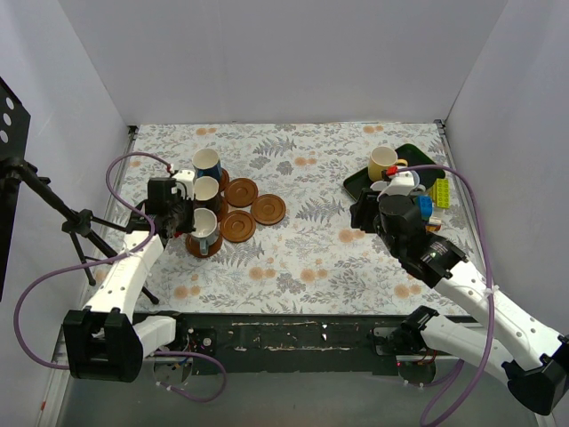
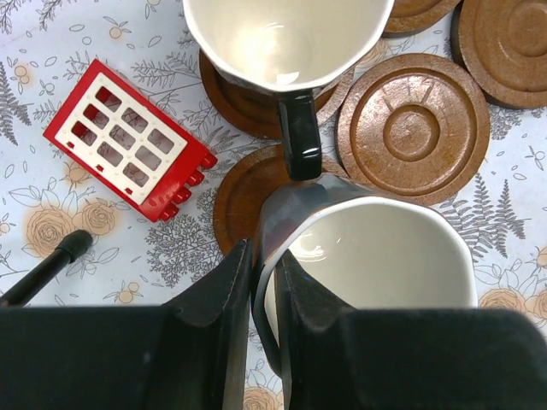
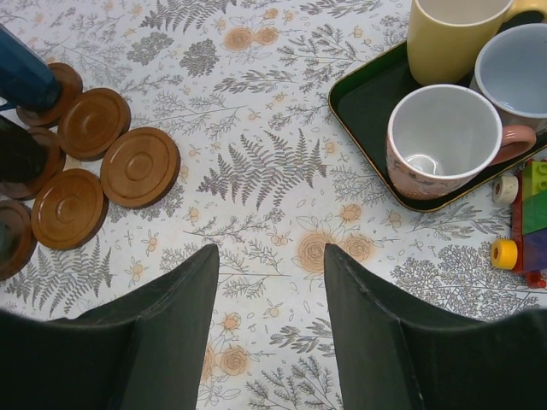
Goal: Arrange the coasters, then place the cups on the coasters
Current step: Place the cup on the coaster.
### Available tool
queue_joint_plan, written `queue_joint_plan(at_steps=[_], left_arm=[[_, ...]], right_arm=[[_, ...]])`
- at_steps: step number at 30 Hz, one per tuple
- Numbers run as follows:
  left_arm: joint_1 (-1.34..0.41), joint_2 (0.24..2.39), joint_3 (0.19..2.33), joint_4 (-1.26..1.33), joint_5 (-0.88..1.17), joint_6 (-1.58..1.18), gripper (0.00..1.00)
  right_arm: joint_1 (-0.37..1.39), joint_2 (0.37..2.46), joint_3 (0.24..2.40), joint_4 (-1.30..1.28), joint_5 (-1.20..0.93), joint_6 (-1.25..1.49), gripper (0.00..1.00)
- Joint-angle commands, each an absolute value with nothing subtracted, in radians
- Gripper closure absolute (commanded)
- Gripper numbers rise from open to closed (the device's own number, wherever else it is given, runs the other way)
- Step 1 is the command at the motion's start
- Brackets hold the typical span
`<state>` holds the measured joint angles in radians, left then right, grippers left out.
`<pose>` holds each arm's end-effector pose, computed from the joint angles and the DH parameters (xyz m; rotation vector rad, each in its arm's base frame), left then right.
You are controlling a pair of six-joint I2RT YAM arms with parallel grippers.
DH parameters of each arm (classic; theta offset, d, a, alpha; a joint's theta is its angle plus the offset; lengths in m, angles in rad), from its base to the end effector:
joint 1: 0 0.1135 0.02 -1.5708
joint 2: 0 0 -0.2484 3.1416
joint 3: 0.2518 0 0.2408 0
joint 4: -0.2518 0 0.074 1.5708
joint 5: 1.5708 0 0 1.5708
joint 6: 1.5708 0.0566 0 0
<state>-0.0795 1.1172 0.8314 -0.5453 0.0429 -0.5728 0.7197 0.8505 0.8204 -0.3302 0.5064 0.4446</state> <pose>0.2389 -0.0215 0.2322 -0.5739 2.3624 -0.3514 0.1735 0.1156 0.3096 0.0751 1.8943 0.3065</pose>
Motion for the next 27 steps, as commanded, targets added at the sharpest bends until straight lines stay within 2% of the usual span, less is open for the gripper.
queue_joint_plan(at_steps=[1,27], left_arm=[[-0.060,1.086,0.833,-0.485,0.051,-0.560,1.00],[-0.023,1.164,0.838,-0.469,0.063,-0.551,1.00]], right_arm=[[0.715,0.830,0.821,-0.287,0.491,0.434,0.40],[0.715,0.769,0.813,-0.319,0.476,0.448,0.41]])
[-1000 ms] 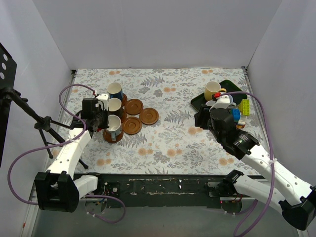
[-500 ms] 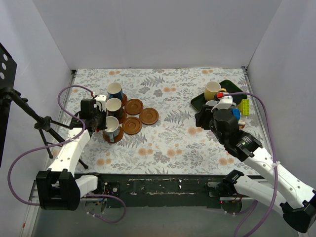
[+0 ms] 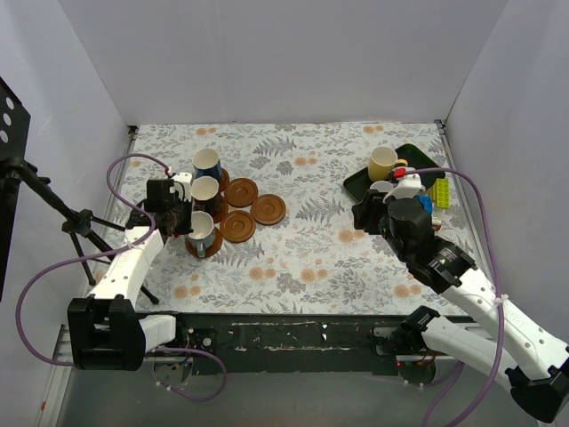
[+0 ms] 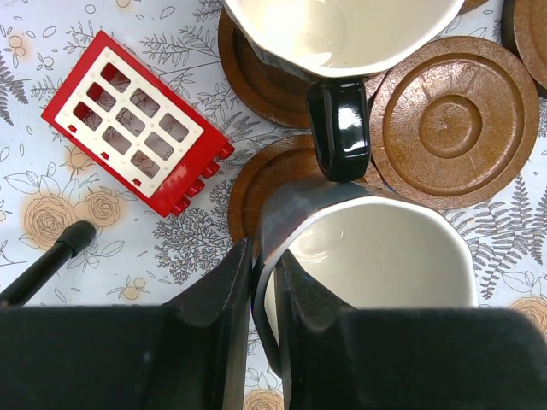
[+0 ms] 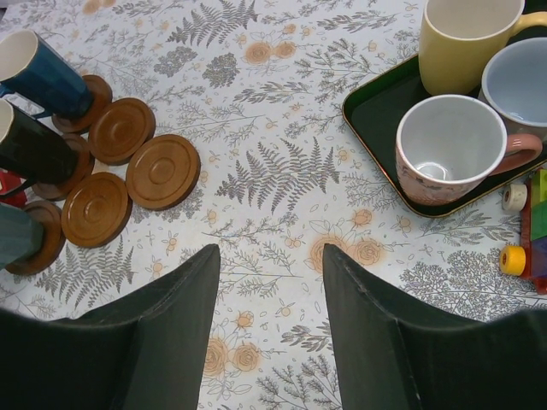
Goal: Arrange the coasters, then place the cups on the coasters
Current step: Place the cup on the coaster.
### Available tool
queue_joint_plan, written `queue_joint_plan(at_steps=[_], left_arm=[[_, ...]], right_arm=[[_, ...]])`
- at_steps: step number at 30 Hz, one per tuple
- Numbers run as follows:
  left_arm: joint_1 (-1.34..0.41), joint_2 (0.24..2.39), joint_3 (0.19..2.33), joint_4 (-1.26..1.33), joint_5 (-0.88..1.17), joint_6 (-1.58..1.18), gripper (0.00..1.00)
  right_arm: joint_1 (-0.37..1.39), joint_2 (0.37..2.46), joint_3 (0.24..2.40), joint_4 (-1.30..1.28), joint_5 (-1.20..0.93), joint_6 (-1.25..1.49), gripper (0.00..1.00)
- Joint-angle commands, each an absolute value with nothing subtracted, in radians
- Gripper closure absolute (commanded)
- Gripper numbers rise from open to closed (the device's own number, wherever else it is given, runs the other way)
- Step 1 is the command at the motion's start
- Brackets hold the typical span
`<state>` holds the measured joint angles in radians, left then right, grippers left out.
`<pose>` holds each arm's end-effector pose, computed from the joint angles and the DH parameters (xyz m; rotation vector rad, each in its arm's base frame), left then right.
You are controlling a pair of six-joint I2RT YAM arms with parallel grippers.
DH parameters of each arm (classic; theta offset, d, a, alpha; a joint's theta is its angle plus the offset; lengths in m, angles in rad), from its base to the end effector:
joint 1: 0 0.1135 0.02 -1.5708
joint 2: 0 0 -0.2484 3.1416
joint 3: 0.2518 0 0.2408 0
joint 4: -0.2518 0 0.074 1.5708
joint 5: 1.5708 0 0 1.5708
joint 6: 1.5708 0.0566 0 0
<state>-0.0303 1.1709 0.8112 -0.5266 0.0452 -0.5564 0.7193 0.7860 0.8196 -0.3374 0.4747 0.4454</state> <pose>0.2450 -0.0100 0.2152 -0.6259 2.4012 -0.3093 0.1631 0.1085 0.3198 0.0722 1.8547 0.3690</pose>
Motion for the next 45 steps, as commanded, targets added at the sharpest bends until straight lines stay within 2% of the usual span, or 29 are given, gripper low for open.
queue_joint_plan(at_steps=[1,31,36,45], left_arm=[[-0.023,1.164,0.839,-0.471,0.057,-0.551,1.00],[-0.021,1.256,0.862,-0.483,0.031,-0.557,1.00],[-0.021,1.267,0.870,-0.489,0.028,-0.561,0.93],[-0.021,1.282,0.882,-0.499,0.014,-0.565,0.88]], right_arm=[[0.715,0.767,0.813,-0.318,0.477,0.446,0.41],[0.715,0.736,0.831,-0.373,0.509,0.428,0.41],[0.715,0.733,0.828,-0.376,0.509,0.431,0.41],[0.715,0.744,0.838,-0.383,0.505,0.431,0.41]])
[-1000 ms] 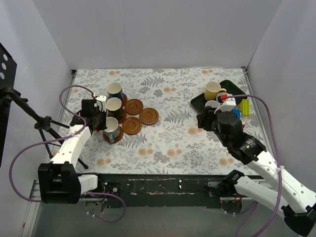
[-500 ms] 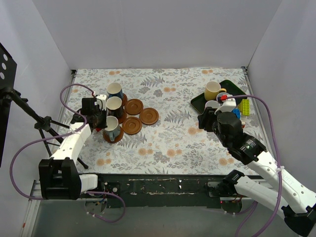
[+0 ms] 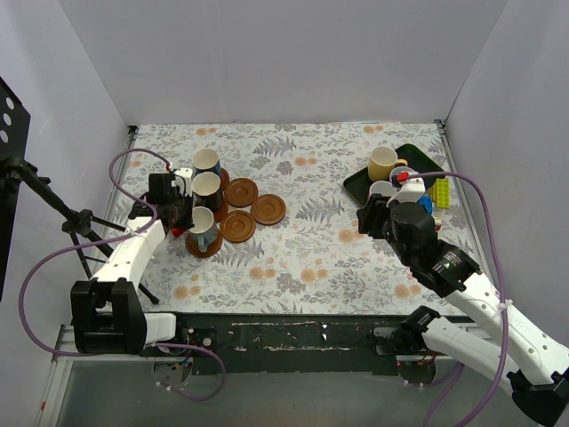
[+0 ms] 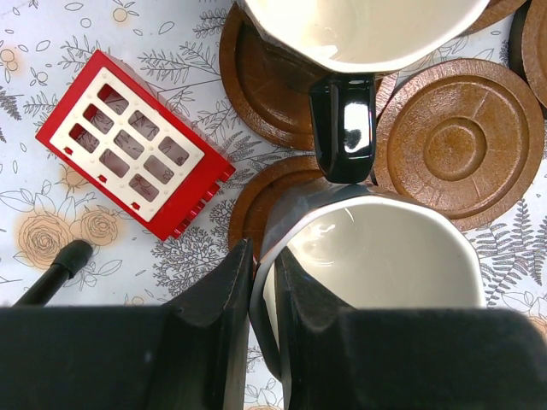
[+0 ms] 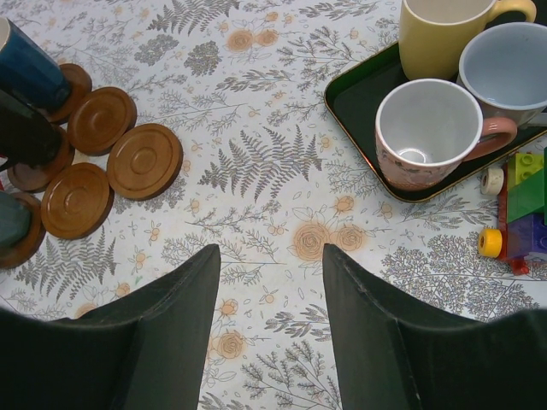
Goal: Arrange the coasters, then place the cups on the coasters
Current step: Place the cup on the coaster.
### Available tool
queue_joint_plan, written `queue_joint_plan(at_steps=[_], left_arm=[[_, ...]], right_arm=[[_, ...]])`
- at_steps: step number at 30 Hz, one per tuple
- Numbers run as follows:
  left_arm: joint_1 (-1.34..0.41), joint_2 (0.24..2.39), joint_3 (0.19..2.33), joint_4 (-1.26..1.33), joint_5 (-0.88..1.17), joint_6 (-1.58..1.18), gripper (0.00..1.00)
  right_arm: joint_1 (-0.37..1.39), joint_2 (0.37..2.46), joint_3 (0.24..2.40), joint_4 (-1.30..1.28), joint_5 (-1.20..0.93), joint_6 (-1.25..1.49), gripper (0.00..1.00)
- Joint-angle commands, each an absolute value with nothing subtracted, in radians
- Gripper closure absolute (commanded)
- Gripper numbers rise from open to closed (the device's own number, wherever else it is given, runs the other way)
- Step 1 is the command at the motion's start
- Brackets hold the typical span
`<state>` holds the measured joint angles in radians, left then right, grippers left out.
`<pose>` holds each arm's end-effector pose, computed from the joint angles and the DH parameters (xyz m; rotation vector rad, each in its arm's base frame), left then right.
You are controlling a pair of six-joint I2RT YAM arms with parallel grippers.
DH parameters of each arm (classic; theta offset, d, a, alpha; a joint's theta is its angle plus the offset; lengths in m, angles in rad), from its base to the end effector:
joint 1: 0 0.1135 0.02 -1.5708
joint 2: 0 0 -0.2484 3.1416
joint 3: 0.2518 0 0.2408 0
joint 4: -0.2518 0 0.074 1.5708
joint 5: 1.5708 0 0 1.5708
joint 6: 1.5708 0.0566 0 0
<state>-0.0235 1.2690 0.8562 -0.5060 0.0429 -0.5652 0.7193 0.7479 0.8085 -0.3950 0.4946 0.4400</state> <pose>0.2629 -0.0086 0.2083 -0.6549 2.4267 -0.2981 0.1561 0.1010 0.3158 0.0713 1.8755 0.3294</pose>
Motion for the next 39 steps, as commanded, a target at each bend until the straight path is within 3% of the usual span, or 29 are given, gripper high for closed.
queue_joint_plan(at_steps=[1,11,20,27,28,31,39], left_arm=[[-0.021,1.284,0.884,-0.500,0.015,-0.563,0.86],[-0.021,1.266,0.888,-0.511,0.015,-0.569,0.60],[-0.021,1.238,0.900,-0.526,-0.017,-0.580,0.43],[-0.021,1.194,0.917,-0.545,-0.012,-0.592,0.20],[-0.021,1.186,0.923,-0.549,-0.008,-0.595,0.06],[-0.021,1.160,0.948,-0.569,0.000,-0.606,0.02],[-0.021,1.117,1.066,-0.686,0.080,-0.627,0.02]], right_arm=[[0.715,0.741,0.838,-0.383,0.505,0.431,0.41],[0.715,0.739,0.833,-0.391,0.505,0.434,0.41],[0.715,0.744,0.831,-0.391,0.503,0.436,0.41],[0.715,0.741,0.827,-0.394,0.506,0.436,0.41],[0.715,0.738,0.827,-0.394,0.508,0.436,0.41],[0.715,0.733,0.827,-0.397,0.511,0.436,0.41],[0.715,0.710,0.839,-0.413,0.541,0.414,0.41]])
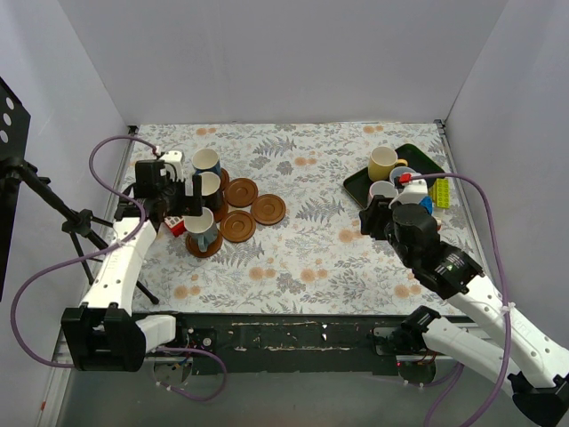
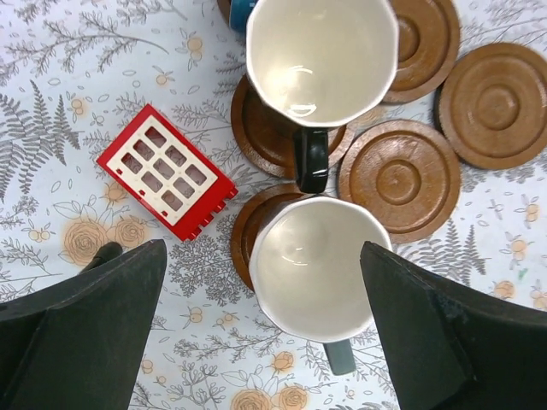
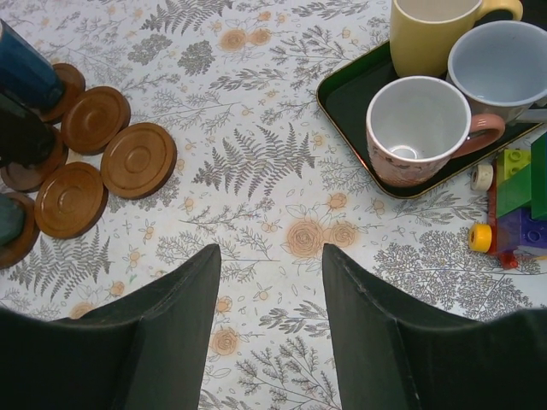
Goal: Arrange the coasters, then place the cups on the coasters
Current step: Place the cup on the coaster, then pick up the cup from the tray.
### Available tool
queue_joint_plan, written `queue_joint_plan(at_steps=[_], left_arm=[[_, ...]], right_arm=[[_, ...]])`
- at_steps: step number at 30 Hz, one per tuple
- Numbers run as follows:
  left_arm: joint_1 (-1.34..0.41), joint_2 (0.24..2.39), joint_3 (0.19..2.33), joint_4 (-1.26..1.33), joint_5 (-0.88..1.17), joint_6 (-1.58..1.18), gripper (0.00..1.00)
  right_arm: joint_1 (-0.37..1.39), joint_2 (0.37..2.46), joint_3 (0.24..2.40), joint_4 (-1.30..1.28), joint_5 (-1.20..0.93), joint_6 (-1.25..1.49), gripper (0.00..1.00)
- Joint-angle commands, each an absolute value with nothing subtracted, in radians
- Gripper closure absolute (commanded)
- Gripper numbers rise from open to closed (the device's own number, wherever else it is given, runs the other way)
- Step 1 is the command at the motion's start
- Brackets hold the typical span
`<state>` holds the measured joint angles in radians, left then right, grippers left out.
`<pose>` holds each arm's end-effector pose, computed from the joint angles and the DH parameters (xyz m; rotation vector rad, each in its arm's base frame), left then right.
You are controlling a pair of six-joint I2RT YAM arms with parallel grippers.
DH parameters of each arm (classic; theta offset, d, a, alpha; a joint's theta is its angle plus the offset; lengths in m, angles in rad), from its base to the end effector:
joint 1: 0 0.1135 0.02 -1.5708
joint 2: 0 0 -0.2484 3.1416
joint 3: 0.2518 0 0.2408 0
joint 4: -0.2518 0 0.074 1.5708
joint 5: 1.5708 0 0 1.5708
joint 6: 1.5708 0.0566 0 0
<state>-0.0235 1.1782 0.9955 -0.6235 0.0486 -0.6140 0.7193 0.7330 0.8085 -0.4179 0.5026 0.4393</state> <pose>0.2554 -0.0088 0.2654 -0.6776 2.3087 -0.3587 0.1533 0.0980 0.3156 0.0736 1.8802 0.3170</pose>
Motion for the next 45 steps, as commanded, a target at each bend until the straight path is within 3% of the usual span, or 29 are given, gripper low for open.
queue_joint_plan(at_steps=[1,9,15,19,24,35,45], left_arm=[[-0.021,1.103,1.074,-0.684,0.083,-0.635,0.02],[-0.021,1.034,1.124,-0.442,0.337,-0.744,0.02],[-0.043,1.130,1.152,-0.255,0.335,-0.813,0.02],[-0.119,1.170,1.122,-0.137,0.209,-0.799,0.02],[-0.129,1.079,0.881,0.127,0.141,-0.818,0.02],[-0.129,1.028,0.824,0.123,0.054,-0.834,0.02],[-0.130,1.035,0.827,0.121,0.091,-0.856,0.02]], right_arm=[[0.715,0.709,0.844,-0.417,0.554,0.405,0.41],[0.715,0.730,0.952,-0.443,0.673,0.249,0.41],[0.684,0.888,1.123,-0.474,0.680,0.094,0.41],[0.518,1.072,1.229,-0.492,0.505,0.005,0.40],[0.249,1.302,1.298,-0.439,0.197,0.005,0.41],[0.212,1.681,1.523,-0.399,0.045,-0.227,0.45],[0.212,1.916,1.744,-0.505,0.034,-0.345,0.46]])
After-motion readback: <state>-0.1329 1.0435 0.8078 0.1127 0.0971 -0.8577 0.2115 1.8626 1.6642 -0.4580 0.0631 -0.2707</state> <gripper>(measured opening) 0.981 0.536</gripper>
